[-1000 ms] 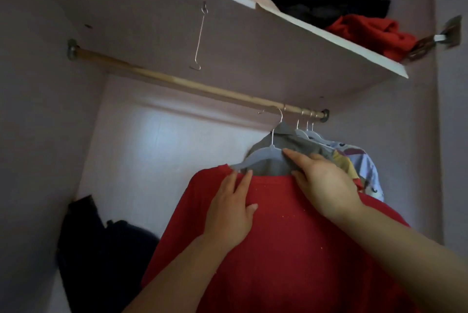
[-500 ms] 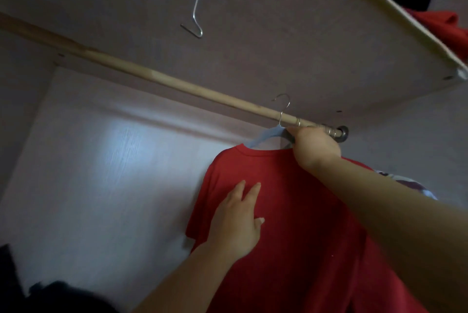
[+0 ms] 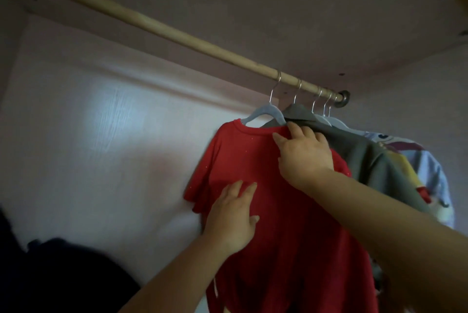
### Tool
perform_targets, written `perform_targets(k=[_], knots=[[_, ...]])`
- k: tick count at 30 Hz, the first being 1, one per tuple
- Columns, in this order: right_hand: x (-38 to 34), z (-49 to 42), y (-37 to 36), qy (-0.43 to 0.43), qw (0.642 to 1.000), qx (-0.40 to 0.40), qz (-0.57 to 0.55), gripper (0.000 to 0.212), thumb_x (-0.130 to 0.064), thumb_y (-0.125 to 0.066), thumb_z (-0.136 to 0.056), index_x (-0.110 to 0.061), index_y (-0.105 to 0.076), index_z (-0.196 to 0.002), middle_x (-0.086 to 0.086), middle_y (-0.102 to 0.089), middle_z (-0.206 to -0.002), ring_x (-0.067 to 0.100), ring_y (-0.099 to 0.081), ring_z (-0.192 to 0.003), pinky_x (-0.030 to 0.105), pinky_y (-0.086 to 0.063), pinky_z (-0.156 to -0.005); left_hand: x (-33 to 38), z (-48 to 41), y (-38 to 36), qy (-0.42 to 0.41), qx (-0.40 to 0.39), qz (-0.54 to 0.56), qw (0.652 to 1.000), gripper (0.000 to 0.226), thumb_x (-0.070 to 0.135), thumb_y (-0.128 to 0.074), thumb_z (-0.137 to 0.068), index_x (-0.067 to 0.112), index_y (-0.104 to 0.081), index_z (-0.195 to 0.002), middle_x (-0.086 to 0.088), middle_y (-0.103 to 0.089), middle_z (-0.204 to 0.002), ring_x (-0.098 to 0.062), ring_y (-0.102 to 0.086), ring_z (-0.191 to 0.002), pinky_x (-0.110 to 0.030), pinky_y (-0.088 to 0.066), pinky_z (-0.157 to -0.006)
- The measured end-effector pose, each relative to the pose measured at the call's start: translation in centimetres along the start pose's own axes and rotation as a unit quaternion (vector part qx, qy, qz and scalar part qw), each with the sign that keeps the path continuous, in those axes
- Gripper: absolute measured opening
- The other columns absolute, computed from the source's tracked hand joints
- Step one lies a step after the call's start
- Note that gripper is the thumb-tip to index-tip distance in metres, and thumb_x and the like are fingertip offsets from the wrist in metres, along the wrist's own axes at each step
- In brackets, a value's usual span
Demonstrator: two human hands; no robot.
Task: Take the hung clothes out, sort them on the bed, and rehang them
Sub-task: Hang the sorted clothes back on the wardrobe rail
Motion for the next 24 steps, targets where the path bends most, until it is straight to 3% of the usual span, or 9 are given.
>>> perform_targets(k=[3,10,15,19,24], knots=[[0.5,3.6,0.0,0.051,0.998,-0.02,0.026,0.044,-0.031,-0.047,-0.09,-0.029,-0.045,-0.135,0.007,-0.027,-0.148,0.03,-0.019,-0.138,0.044,-0.014,-0.113,0.8,1.7,-0.1,0.008,-0.023,-0.007,1.0,0.069,0.033,-0.053,-0.091,0.028,-0.015,-0.149,-0.004,-0.014,-0.156,-0.021,-0.013,-0.142,-0.032,-0.017,-0.116],[2.4,15.0,0.4,0.057,0.988,-0.137,-0.039,0.043,-0.03,-0.044,-0.09,-0.029,-0.046,-0.133,0.001,-0.037,-0.14,0.024,-0.031,-0.13,0.037,-0.025,-0.106,4.8,8.8,0.6,0.043,-0.076,-0.012,0.996,0.07,0.033,-0.053,-0.092,0.028,-0.013,-0.149,-0.003,-0.014,-0.156,-0.022,-0.017,-0.142,-0.034,-0.021,-0.115],[4.3,26.5,1.0,0.043,0.969,-0.228,-0.083,0.054,-0.027,-0.05,-0.087,-0.032,-0.035,-0.139,0.0,-0.04,-0.135,0.024,-0.038,-0.125,0.035,-0.033,-0.1,10.1,17.1,0.7,0.052,-0.143,-0.05,0.987,0.068,0.035,-0.052,-0.092,0.026,-0.017,-0.149,-0.004,-0.03,-0.148,-0.024,-0.03,-0.134,-0.036,-0.029,-0.109],[6.3,36.8,2.4,0.024,0.945,-0.301,-0.128,0.051,-0.027,-0.048,-0.09,-0.03,-0.034,-0.14,0.002,-0.042,-0.135,0.025,-0.041,-0.123,0.034,-0.035,-0.098,15.0,25.0,0.1,0.039,-0.187,-0.062,0.98,0.059,0.039,-0.043,-0.089,0.023,-0.03,-0.144,-0.004,-0.041,-0.141,-0.024,-0.038,-0.128,-0.036,-0.036,-0.103],[8.5,49.0,5.2,-0.009,0.907,-0.387,-0.168,0.052,-0.031,-0.047,-0.093,-0.029,-0.031,-0.142,0.003,-0.044,-0.132,0.025,-0.043,-0.122,0.034,-0.036,-0.1,20.9,35.0,-0.8,0.051,-0.333,-0.048,0.94,0.056,0.032,-0.05,-0.093,0.02,-0.031,-0.144,-0.007,-0.043,-0.14,-0.024,-0.043,-0.126,-0.036,-0.038,-0.102]])
Point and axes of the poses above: each hand's wrist, its own z-axis away from the middle knuckle, its own y-axis out of the back of the hand, x = y × z, the point moved 2 cm from there along -z, towards the middle knuckle
